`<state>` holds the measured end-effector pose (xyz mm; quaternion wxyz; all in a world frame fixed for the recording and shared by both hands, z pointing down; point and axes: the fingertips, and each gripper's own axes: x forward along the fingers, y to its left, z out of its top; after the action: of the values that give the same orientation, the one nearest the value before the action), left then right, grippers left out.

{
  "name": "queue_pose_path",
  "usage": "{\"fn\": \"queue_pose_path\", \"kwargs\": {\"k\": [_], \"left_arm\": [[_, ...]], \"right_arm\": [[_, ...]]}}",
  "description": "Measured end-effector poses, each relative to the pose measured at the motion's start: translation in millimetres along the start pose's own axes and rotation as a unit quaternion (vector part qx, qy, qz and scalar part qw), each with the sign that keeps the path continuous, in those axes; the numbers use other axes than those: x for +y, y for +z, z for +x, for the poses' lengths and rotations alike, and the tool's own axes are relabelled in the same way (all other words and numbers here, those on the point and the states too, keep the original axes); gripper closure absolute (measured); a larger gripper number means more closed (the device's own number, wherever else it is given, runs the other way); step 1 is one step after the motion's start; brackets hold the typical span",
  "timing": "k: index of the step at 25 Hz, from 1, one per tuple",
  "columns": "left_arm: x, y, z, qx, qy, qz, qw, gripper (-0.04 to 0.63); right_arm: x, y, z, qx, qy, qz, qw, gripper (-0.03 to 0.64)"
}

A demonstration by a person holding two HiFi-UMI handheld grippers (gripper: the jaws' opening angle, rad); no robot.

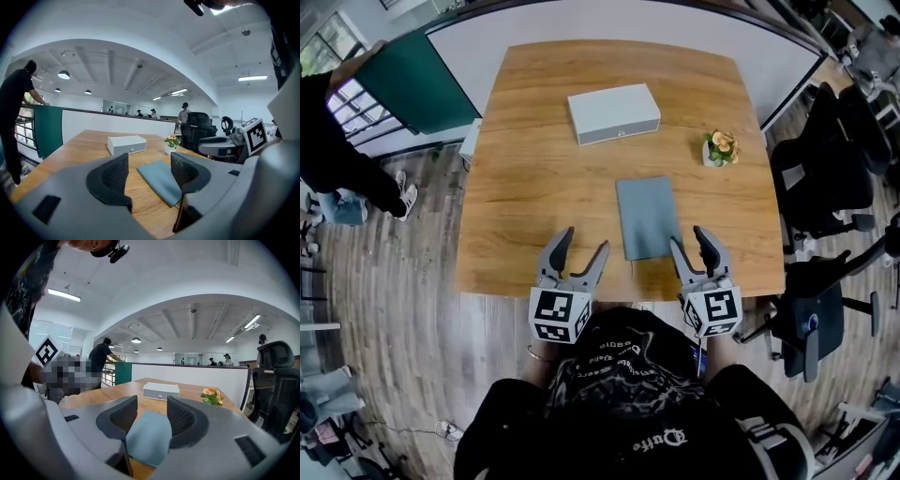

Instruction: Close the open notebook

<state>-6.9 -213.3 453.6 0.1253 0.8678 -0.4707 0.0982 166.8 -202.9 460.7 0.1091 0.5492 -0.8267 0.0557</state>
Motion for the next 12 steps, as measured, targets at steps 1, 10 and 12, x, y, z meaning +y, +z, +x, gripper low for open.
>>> {"fn": "queue_pose_path", "kwargs": {"k": [1,10,12], "left_arm": [[-1,0,0,0.0,-0.004,0.0,1.0,0.302],[12,9,-2,-0.046,0.01,-0.026,0.9985,0.557],[13,11,1,-0.051,0.0,-0.041,0.9978,0.563]], "right_arm": [[0,1,0,-0.001,-0.002,-0.001,1.0,0.417],[-4,3,3,-0.003,-0.021,-0.004,1.0,0.601],[-5,4,3,-0.001,-0.02,-0.004,1.0,0.609]]}}
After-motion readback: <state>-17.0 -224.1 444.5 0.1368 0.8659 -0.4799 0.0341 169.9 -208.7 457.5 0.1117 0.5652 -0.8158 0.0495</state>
